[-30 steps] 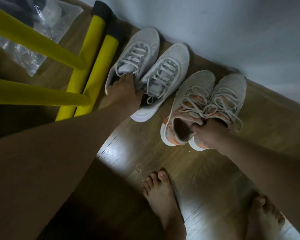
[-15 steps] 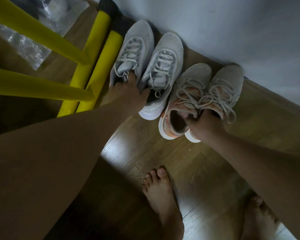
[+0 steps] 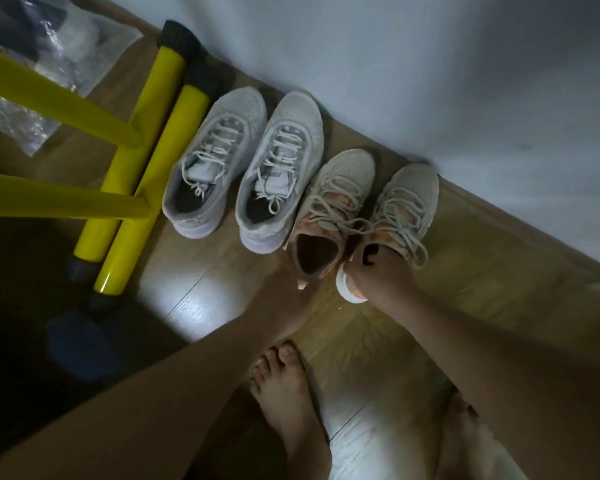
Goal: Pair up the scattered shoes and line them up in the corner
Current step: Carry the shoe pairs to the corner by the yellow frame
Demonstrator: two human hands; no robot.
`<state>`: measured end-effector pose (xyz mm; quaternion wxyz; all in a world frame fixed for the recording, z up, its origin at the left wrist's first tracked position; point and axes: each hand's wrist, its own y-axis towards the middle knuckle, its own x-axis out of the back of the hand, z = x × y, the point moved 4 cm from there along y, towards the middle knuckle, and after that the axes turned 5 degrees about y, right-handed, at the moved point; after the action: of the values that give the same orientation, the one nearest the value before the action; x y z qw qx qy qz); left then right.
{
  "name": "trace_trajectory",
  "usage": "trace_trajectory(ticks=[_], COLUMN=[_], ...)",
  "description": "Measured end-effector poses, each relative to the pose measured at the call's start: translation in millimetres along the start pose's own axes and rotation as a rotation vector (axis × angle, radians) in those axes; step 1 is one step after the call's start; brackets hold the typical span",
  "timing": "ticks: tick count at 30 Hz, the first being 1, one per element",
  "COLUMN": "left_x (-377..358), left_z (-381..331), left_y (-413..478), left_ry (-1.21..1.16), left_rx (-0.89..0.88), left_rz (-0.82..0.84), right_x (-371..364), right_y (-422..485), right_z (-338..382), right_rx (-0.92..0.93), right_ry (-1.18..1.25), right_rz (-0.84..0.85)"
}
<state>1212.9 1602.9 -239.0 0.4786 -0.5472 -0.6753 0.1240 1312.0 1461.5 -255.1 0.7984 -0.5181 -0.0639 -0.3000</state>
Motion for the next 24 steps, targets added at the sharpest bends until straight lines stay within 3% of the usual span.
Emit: trace_trajectory(ticks=[2,4,9,13,14,15,16,17,18,21,24], left_x=[-35,-44,-31,36,50,48,34,43,12,-139,-143], left_z=[22,19,26,89,105,121,126,137,157,179,185], left_y=[3,6,12,21,24,21,26,19,-3,-47,-46], left_ry=[-0.28,-0.463,-0.567,-0.771,-0.829,-0.826,-0.663,-0.599,-0.605,-0.229,-0.232], left_rx=[0.254,0.379,0.422,0.656,0.695,0.706,0.694,0.786,0.721,0.676,0.658], left_rz=[-0.103,-0.167,-0.121,-0.497,-0.515,-0.481,-0.396,-0.358,-0.386,-0.378,-0.418], right_x=[1,4,3,1,2,4,6,6,6,2,6], right_y=[0,-1,5,8,8,7,7,8,9,2,-19], right_z=[0,1,15,15,14,14,13,11,8,8,13], right_rx=[0.038,0.106,0.251,0.215,0.215,0.221,0.234,0.244,0.248,0.276,0.342], right_ry=[-0.037,-0.087,-0.156,-0.109,-0.099,-0.104,-0.131,-0.164,-0.198,-0.216,-0.109], right_rz=[0.006,0.001,-0.022,0.016,0.041,0.056,0.066,0.07,0.068,0.023,-0.114])
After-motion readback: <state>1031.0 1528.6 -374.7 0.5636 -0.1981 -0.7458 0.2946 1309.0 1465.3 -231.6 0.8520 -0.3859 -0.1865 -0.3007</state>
